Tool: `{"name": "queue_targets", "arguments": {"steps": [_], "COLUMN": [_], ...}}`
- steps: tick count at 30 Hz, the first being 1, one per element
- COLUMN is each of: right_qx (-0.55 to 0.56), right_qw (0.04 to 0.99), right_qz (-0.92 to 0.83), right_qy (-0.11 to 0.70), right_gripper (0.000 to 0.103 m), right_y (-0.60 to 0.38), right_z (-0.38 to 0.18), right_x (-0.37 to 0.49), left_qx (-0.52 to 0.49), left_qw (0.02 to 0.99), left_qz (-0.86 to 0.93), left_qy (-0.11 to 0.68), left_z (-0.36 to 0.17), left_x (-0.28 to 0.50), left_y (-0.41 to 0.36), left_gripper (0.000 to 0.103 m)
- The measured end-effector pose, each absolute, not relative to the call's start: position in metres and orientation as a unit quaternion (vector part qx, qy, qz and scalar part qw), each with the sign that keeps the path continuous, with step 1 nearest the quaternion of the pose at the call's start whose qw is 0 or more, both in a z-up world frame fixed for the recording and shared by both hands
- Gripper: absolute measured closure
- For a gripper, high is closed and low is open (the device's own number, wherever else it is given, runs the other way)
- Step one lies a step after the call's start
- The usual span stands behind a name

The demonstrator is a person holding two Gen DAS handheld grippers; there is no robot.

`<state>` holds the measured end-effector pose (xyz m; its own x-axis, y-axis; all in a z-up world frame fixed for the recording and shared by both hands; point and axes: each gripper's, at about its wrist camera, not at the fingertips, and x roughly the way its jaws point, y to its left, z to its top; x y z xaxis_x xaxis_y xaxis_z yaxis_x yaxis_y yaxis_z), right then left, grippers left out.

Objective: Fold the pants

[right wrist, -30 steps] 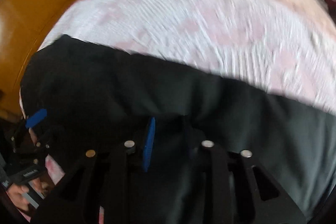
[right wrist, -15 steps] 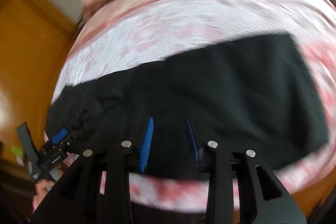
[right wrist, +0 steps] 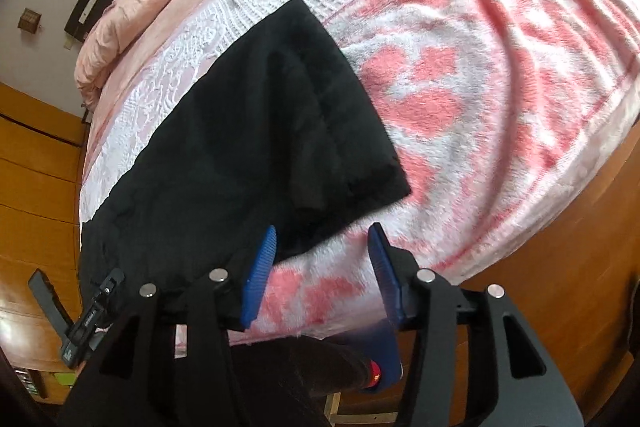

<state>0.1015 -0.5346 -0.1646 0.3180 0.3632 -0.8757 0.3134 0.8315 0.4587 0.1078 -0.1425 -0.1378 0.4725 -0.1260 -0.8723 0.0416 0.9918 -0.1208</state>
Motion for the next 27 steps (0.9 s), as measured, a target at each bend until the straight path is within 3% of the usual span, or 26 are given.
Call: {"name": "queue_targets", "arguments": {"steps": [6, 11, 13, 15, 22, 27], "right_qx": [0.355, 0.377, 0.374, 0.351, 0.332, 0.299], "right_qw": [0.739, 0.743, 0.756, 0.776, 0.82, 0.831], "right_qz": [0.004, 0.017, 0.036, 0.047, 0.08, -0.004], "right_qy": [0.573, 0.553, 0.535, 0.522, 0.46, 0.469], "right_gripper": [0.054, 0.069, 0.084, 0.089, 0.093, 0.093], "right_y": [-0.551, -0.559, -0.559, -0.552, -0.549, -0.569], "right_z": [-0.179, -0.177, -0.169, -0.153, -0.09, -0.097], "right_x": [0.111, 0.11, 0.108, 0.11, 0.118, 0.11], "left_qx": [-0.045, -0.05, -0.052, -0.056, -0.057, -0.051], "left_qw": [0.851, 0.849, 0.849, 0.851, 0.876, 0.855], "left_qz": [-0.048, -0.048, -0.047, -0.046, -0.035, -0.014], "left_qy": [0.521, 0.524, 0.523, 0.52, 0.478, 0.517], "left_z": [-0.147, -0.149, -0.148, -0.144, -0.115, -0.145], "left_x": [0.106, 0.106, 0.106, 0.105, 0.101, 0.109], "left_y": [-0.141, -0.138, -0.138, -0.137, -0.125, -0.116], "left_gripper": [0.008, 0.008, 0.008, 0.008, 0.008, 0.008]}}
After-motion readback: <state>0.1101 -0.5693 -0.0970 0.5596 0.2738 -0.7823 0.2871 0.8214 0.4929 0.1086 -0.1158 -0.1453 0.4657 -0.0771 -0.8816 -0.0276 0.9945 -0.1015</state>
